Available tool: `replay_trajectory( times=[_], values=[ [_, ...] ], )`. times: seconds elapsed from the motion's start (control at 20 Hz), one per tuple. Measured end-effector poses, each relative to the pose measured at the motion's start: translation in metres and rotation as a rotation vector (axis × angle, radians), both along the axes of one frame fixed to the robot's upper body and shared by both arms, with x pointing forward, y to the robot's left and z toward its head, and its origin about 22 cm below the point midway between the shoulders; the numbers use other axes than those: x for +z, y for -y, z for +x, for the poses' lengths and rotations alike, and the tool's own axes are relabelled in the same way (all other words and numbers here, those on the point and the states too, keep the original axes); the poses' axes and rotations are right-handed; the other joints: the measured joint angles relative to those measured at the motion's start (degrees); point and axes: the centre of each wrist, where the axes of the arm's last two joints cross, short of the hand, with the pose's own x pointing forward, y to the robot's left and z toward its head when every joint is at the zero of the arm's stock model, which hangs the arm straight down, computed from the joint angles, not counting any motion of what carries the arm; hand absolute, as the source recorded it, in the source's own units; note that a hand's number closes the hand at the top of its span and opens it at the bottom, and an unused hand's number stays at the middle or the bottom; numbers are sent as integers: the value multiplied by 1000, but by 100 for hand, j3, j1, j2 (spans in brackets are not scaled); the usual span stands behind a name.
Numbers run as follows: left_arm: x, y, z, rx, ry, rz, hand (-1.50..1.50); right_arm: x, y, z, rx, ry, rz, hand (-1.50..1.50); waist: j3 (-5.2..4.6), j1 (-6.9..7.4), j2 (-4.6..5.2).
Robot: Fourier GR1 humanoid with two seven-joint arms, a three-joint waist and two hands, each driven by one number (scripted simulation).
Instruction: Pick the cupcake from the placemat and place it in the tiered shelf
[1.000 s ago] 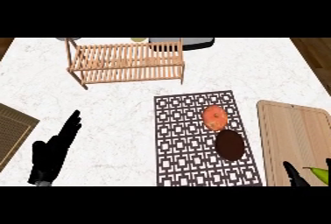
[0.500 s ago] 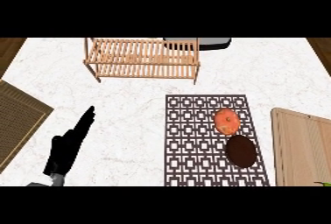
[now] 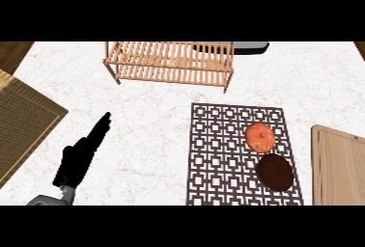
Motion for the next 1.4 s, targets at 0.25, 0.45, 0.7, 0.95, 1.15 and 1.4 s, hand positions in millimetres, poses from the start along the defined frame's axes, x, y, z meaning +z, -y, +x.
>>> replay_trajectory(
  times=[0.25, 0.45, 0.7, 0.95, 1.15, 1.4],
  values=[
    [-1, 6, 5, -19, -7, -3, 0, 21, -19, 24, 6, -67, 22, -150, 9, 95, 1],
    [-1, 5, 7, -24, -6, -2, 0, 28, -33, 48, 10, -158, 74, -150, 15, 107, -23],
    [-6, 5, 6, -11, -14, -3, 0, 34, -58, 84, 20, -234, 88, -150, 29, 48, -75],
    [-10, 4, 3, 7, -21, -4, 0, 35, -83, 120, 38, -257, 41, -150, 41, -59, -126],
    [-10, -1, 2, 21, -28, -7, 0, 34, -96, 132, 37, -284, -5, -150, 45, -150, -152],
    [-11, -2, -1, 31, -35, -8, 0, 23, -101, 149, 47, -324, -42, -150, 50, -205, -168]
  ],
)
